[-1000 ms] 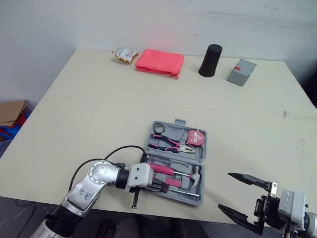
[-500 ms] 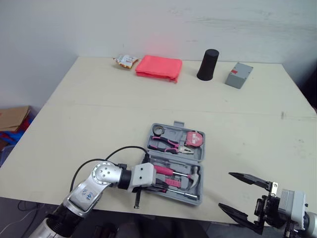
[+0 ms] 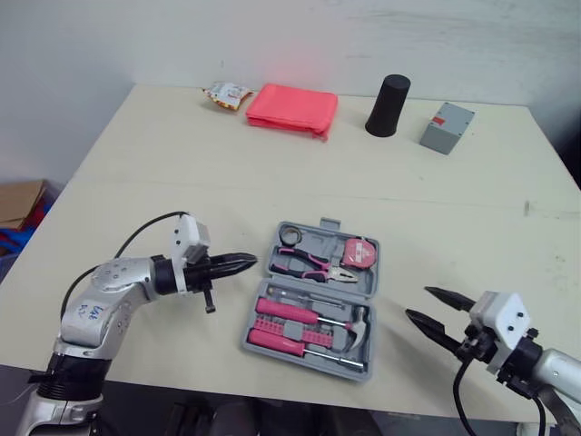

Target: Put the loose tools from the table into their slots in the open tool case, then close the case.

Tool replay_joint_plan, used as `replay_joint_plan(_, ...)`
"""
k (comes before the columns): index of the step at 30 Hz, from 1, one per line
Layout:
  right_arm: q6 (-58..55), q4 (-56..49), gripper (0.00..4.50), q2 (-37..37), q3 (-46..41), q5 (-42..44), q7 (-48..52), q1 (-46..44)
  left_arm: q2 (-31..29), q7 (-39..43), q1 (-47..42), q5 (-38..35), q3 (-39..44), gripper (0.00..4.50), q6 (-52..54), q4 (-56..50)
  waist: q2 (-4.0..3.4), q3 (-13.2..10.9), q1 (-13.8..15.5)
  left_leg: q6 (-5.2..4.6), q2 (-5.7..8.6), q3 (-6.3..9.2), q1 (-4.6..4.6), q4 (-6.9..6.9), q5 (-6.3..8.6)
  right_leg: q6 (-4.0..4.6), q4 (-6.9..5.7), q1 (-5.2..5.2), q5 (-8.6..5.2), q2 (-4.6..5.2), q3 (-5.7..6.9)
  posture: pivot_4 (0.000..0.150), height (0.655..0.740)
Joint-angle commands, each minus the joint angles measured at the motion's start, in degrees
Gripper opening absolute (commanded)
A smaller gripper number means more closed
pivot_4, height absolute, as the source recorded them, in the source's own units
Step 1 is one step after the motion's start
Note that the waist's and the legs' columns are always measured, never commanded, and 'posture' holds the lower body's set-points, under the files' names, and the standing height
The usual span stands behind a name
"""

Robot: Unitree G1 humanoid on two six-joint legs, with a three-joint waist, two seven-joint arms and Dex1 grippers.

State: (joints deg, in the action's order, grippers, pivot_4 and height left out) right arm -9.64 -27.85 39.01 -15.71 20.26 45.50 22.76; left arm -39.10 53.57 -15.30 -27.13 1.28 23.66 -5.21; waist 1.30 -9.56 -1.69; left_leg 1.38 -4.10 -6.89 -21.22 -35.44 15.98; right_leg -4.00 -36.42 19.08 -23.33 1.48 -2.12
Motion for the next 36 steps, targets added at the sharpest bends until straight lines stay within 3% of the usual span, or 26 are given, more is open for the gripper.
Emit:
replay_joint_plan(1, -1.5, 2.9, 0.77, 1.3, 5.5, -3.8, 0.4, -3.6, 0.2, -1.2, -1.3, 5.9, -2.8, 0.0, -2.8, 4.8, 0.1, -0.1, 0.0, -0.01, 0.0, -0.02, -0.01, -0.03, 0.0, -0.02, -0.01, 0.01, 0.01, 0.01, -0.01, 0.15, 0.74)
replay_joint_plan(2, -1.7, 3.8, 0.23, 1.2, 6.8, -4.5, 0.2, -5.1, 0.6, -0.8, -1.6, 6.7, -3.7, 0.0, -3.2, 5.6, 0.13, -0.1, 0.0, -0.03, 0.0, -0.05, -0.04, -0.06, 0.01, -0.04, -0.03, 0.04, 0.02, 0.03, -0.03, 0.15, 0.74)
replay_joint_plan(3, -2.1, 4.5, 0.1, 1.0, 7.8, -4.7, 0.1, -6.6, 1.0, -0.6, -1.8, 7.6, -4.6, 0.0, -3.7, 6.1, 0.16, -0.1, 0.0, -0.05, 0.0, -0.08, -0.06, -0.1, 0.02, -0.05, -0.05, 0.08, 0.03, 0.04, -0.04, 0.15, 0.74)
replay_joint_plan(14, -8.9, 6.4, 0.1, -0.5, 17.2, -4.6, 1.3, -17.8, 7.4, -1.1, -3.1, 11.5, -9.0, 0.0, -6.3, 7.6, 0.19, -0.2, -0.2, -0.12, -0.04, -0.17, -0.31, -0.65, 0.03, -0.14, -0.68, 0.39, 0.1, 0.04, -0.11, 0.15, 0.74)
replay_joint_plan(21, -9.8, 10.9, 0.1, -0.3, 17.6, -7.0, 0.9, -24.7, 11.3, -2.3, -5.3, 12.4, -9.5, 0.0, -6.2, 9.7, 0.24, -0.2, -0.1, -0.15, -0.03, -0.18, -0.17, -0.68, -0.06, -0.11, -1.02, 0.43, 0.16, 0.03, -0.15, 0.15, 0.74)
replay_joint_plan(28, -8.6, 19.3, 0.1, 0.9, 17.4, -8.6, 3.4, -32.1, 14.3, -5.3, -10.3, 16.6, -10.0, 0.0, -6.7, 18.3, 0.28, -0.2, 0.1, -0.61, 0.19, -0.15, -0.17, -0.71, -0.2, -0.16, -1.05, 0.41, 0.43, 0.25, -0.11, 0.15, 0.74)
replay_joint_plan(36, -8.9, 20.8, 0.1, 1.0, 16.9, -9.9, 3.2, -32.7, 15.2, -5.9, -12.7, 18.2, -8.9, 0.0, -10.7, 25.0, 0.28, -0.2, 0.1, -0.47, 0.18, -0.12, -0.16, -0.71, -0.32, -0.18, -1.11, 0.41, 0.44, 0.26, -0.08, 0.15, 0.74)
